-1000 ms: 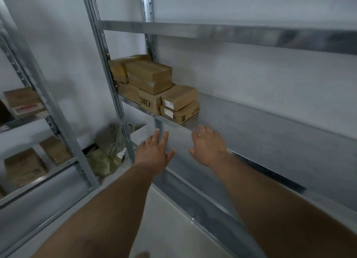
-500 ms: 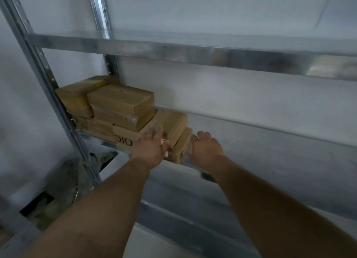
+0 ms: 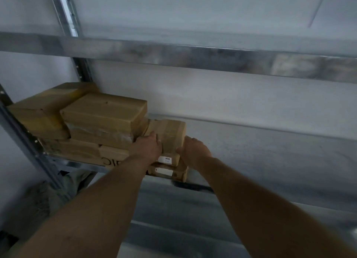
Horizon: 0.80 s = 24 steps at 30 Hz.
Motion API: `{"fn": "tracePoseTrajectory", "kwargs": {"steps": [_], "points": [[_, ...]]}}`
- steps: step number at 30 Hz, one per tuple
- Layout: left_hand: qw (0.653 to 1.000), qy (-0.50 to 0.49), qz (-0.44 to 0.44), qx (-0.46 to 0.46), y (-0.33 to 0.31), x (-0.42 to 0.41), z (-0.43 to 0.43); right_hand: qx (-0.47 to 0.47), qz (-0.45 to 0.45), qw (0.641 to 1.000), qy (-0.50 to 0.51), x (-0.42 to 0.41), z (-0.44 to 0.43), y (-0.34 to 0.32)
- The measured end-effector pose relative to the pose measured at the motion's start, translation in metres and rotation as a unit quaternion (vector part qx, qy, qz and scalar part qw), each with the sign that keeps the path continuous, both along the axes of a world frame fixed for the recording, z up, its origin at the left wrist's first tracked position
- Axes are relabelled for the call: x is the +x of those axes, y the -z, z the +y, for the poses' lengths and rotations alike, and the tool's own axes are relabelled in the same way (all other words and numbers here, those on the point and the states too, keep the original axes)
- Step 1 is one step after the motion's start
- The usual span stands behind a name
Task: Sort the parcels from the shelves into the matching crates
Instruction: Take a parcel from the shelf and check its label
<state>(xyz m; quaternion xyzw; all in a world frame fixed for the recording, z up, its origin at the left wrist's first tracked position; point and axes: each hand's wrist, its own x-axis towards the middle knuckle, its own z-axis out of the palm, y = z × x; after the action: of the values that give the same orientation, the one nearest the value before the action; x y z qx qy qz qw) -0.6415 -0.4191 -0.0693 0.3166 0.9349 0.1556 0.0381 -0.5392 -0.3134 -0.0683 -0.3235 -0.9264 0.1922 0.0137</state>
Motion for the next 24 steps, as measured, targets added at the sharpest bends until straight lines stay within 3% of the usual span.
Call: {"fn": "tracePoseTrajectory", "kwargs": {"steps": [5, 12, 17, 24], "points": [[0.992, 0.013, -0.098, 0.072, -0.007, 0.002, 0.016, -0.051, 0.043, 0.997, 0.025, -0.003, 0.003, 0.004], [0.940, 0.038, -0.303, 0.152, 0.000, 0.008, 0.031, -0.174, 0.108, 0.978, 0.029, 0.020, 0.019, -0.008], [0.928, 0.080, -0.321, 0.171, 0.000, 0.011, 0.036, -0.187, 0.108, 0.975, 0.053, 0.033, 0.031, -0.002], [0.939, 0.180, -0.230, 0.179, -0.001, 0.050, 0.063, -0.151, 0.168, 0.969, 0.105, 0.085, 0.061, 0.001]]}}
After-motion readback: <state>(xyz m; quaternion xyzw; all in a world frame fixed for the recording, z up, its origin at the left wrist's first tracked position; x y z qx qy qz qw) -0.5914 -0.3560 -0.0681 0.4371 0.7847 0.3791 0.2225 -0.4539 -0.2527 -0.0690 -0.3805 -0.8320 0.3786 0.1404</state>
